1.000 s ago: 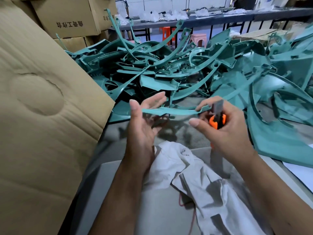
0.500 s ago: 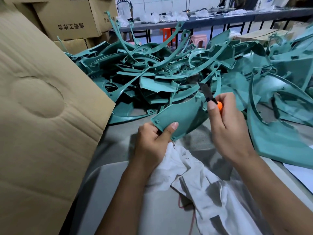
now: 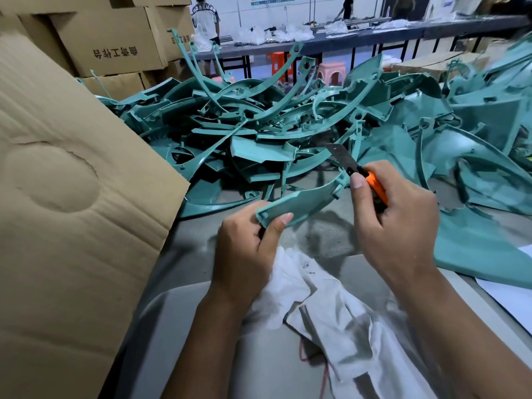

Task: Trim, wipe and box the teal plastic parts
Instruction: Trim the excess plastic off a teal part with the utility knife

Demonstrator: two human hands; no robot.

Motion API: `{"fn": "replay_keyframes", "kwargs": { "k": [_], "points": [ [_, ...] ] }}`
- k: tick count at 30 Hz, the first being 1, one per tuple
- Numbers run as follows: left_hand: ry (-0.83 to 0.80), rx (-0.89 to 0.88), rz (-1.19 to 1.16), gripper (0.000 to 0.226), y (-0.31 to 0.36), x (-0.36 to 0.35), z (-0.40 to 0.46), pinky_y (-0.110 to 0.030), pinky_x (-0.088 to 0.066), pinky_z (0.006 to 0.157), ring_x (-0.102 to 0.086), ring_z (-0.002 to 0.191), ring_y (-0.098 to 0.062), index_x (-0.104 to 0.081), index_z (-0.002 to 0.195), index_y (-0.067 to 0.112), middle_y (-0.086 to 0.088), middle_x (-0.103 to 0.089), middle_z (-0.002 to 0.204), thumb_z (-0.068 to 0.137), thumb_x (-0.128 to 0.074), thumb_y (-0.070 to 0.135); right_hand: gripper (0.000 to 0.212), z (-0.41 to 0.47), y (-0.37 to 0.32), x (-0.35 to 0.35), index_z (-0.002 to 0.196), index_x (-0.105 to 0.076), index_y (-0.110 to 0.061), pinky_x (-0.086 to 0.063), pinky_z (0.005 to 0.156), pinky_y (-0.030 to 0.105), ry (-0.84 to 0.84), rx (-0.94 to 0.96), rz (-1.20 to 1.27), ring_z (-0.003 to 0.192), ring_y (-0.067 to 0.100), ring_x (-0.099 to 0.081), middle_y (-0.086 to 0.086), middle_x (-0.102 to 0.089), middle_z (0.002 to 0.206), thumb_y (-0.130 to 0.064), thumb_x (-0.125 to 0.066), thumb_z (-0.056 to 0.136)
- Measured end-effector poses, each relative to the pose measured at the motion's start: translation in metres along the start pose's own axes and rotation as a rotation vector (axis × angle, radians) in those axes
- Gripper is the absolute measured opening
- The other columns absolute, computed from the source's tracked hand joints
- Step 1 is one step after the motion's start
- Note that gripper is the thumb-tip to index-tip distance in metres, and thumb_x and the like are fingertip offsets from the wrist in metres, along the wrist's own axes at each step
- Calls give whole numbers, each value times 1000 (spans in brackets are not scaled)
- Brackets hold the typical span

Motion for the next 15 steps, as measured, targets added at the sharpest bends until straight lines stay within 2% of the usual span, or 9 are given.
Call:
{"fn": "replay_keyframes", "kwargs": {
  "k": [4, 6, 8, 10, 12, 15],
  "points": [
    [74, -178, 11, 5, 41, 12, 2, -30, -51, 64, -65, 75, -8, -68, 94, 25, 10, -66, 81, 96, -66, 21, 19, -2, -7, 17, 90, -61, -15, -36, 51, 34, 155, 71, 152, 57, 16, -49, -4, -51, 66, -24, -53, 105],
    [129, -321, 0, 17, 63, 17, -1, -22, -52, 74, -67, 89, -4, -71, 98, 23, 14, -69, 94, 93, -65, 7, 21, -6, -11, 28, 92, -58, -14, -33, 54, 31, 263, 113, 213, 58, 19, -46, -2, -47, 68, -26, -48, 107],
    [196, -400, 39, 28, 68, 23, -4, -27, -55, 82, -70, 101, -13, -76, 105, 7, 3, -74, 107, 88, -62, -9, 23, -9, -14, 29, 93, -55, -14, -33, 55, 31, 293, 124, 219, 58, 21, -43, -1, -46, 69, -28, -44, 108],
    [272, -340, 171, 42, 58, 30, -4, -32, -56, 88, -69, 111, -17, -75, 115, 4, -4, -73, 117, 83, -58, -16, 22, -9, -14, 21, 94, -56, -12, -32, 56, 32, 241, 112, 202, 59, 19, -42, -2, -46, 71, -24, -45, 108],
    [295, -234, 279, 55, 43, 35, -4, -32, -54, 97, -64, 123, -13, -72, 125, 9, -1, -70, 129, 80, -56, -18, 19, -8, -11, 8, 97, -57, -11, -31, 59, 30, 142, 74, 174, 63, 15, -41, -5, -47, 73, -21, -46, 108],
    [241, -142, 245, 63, 25, 32, -1, -39, -51, 106, -60, 130, -13, -68, 131, 8, -4, -66, 137, 81, -53, -26, 16, -5, -7, -10, 103, -57, -10, -31, 63, 20, -16, 27, 135, 69, 12, -38, -5, -46, 78, -17, -43, 109]
  ]
}}
Point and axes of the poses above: each hand's wrist, its own z-axis towards the middle knuckle, its own x-axis out of the back of the hand, y = z × x, the point moved 8 cm from there along z, towards the middle knuckle
